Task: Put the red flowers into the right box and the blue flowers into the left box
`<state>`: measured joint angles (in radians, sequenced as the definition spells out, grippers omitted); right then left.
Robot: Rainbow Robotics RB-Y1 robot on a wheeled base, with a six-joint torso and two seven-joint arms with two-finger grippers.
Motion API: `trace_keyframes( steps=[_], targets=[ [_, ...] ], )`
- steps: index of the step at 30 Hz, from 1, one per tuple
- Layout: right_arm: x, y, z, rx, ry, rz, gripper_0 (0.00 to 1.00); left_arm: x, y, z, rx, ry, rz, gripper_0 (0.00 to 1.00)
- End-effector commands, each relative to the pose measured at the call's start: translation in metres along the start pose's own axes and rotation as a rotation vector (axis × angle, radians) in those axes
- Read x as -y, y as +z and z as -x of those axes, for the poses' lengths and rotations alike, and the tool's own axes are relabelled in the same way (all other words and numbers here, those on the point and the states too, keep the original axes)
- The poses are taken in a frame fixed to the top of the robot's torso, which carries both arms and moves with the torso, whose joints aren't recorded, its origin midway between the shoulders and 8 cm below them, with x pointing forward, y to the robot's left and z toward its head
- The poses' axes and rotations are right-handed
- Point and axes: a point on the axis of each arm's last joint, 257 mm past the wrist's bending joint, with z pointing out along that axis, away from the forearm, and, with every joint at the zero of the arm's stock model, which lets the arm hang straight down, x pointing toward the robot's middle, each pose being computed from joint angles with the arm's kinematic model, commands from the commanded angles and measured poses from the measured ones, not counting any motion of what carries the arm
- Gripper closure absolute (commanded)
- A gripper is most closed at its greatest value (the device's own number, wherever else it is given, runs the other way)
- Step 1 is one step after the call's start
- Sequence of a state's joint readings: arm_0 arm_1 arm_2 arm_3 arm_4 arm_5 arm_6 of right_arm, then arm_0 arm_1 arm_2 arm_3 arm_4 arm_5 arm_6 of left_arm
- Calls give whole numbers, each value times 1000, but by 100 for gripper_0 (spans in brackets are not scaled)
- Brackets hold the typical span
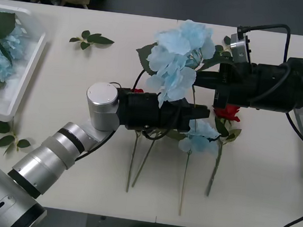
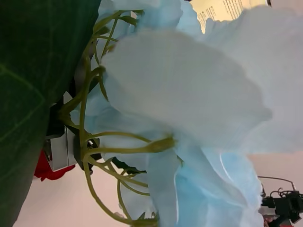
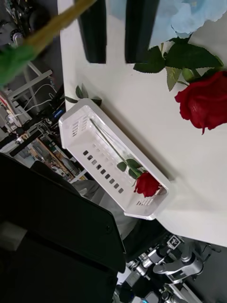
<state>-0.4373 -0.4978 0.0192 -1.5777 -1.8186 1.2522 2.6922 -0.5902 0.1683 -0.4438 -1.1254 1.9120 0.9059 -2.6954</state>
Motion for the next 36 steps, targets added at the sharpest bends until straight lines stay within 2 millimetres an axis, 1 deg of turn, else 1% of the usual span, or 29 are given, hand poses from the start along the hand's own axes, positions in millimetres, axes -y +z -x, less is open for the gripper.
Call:
trace_keyframes(
  steps=[1, 2, 3, 4, 5, 6, 7, 9, 12, 15, 17, 18, 19, 20, 21, 23, 24, 25, 26, 27, 28, 29, 30, 31, 32, 33, 35, 36],
  targets=[
    [-7, 11, 20, 16, -59, 31, 100, 22, 17, 13, 2, 51, -52, 100],
    [-7, 11, 20, 14, -60, 30, 99, 20, 15, 14, 3, 51, -47, 100],
    [-7, 11, 20, 14, -60, 32, 91, 20, 15, 15, 5, 52, -47, 100],
    [-7, 10, 19, 10, -61, 30, 63, 20, 14, 16, 10, 49, -49, 100],
    [-6, 10, 19, 4, -68, 27, 33, 19, 13, 19, 15, 47, -46, 100],
    [-5, 11, 19, -1, -72, 25, 20, 19, 13, 20, 19, 47, -46, 100],
    [-1, 10, 18, -14, -84, 14, 0, 18, 12, 20, 20, 46, -44, 100],
    [4, 9, 18, -28, -100, 0, 0, 17, 10, 22, 26, 42, -42, 100],
    [6, 9, 23, -21, -108, -2, 0, 8, 0, 27, 39, 33, -27, 100],
    [7, 7, 25, -21, -111, -7, 0, -14, -28, 48, 68, 55, 23, 100],
    [8, 6, 24, -25, -112, -9, 0, -30, -51, 57, 59, 93, 63, 100],
    [7, 6, 23, -32, -113, -6, 0, -43, -67, 60, 41, 122, 95, 100],
    [8, 3, 18, -52, -119, -5, 0, -63, -97, 63, 4, 167, 147, 100],
    [7, 0, 12, -80, -125, 0, 0, -77, -127, 68, -45, 217, 184, 100],
    [8, -2, 9, -95, -129, 0, 0, -83, -143, 69, -75, 238, 198, 100],
    [4, -13, -11, -173, -136, 23, 0, -102, -213, 76, -213, 325, 266, 100],
    [1, -19, -19, -207, -136, 38, 0, -109, -242, 79, -269, 353, 298, 100],
    [-3, -27, -31, -248, -132, 54, 0, -116, -281, 82, -347, 388, 349, 100],
    [-4, -32, -37, -270, -129, 58, 0, -120, -301, 85, -381, 400, 379, 100],
    [-6, -42, -50, -307, -116, 61, 0, -129, -347, 87, -459, 413, 452, 100],
    [-6, -50, -59, -328, -104, 58, 0, -134, -380, 90, -522, 420, 507, 100],
    [-7, -62, -72, -359, -84, 49, 0, -138, -427, 90, -620, 418, 582, 100],
    [-7, -72, -84, -390, -70, 41, 0, -140, -462, 89, -696, 410, 639, 100],
    [-7, -85, -98, -434, -23, 19, 0, -141, -503, 89, -785, 395, 712, 100],
    [-7, -92, -105, -455, 11, 5, 0, -142, -523, 90, -826, 388, 755, 100],
    [-6, -103, -117, -489, 76, -21, 0, -145, -562, 91, -906, 376, 848, 100],
    [-9, -121, -136, -543, 205, -65, 0, -148, -613, 88, -1034, 349, 968, 100],
    [-11, -125, -144, -563, 244, -78, 0, -150, -629, 85, -1081, 340, 1008, 100]
  ],
)
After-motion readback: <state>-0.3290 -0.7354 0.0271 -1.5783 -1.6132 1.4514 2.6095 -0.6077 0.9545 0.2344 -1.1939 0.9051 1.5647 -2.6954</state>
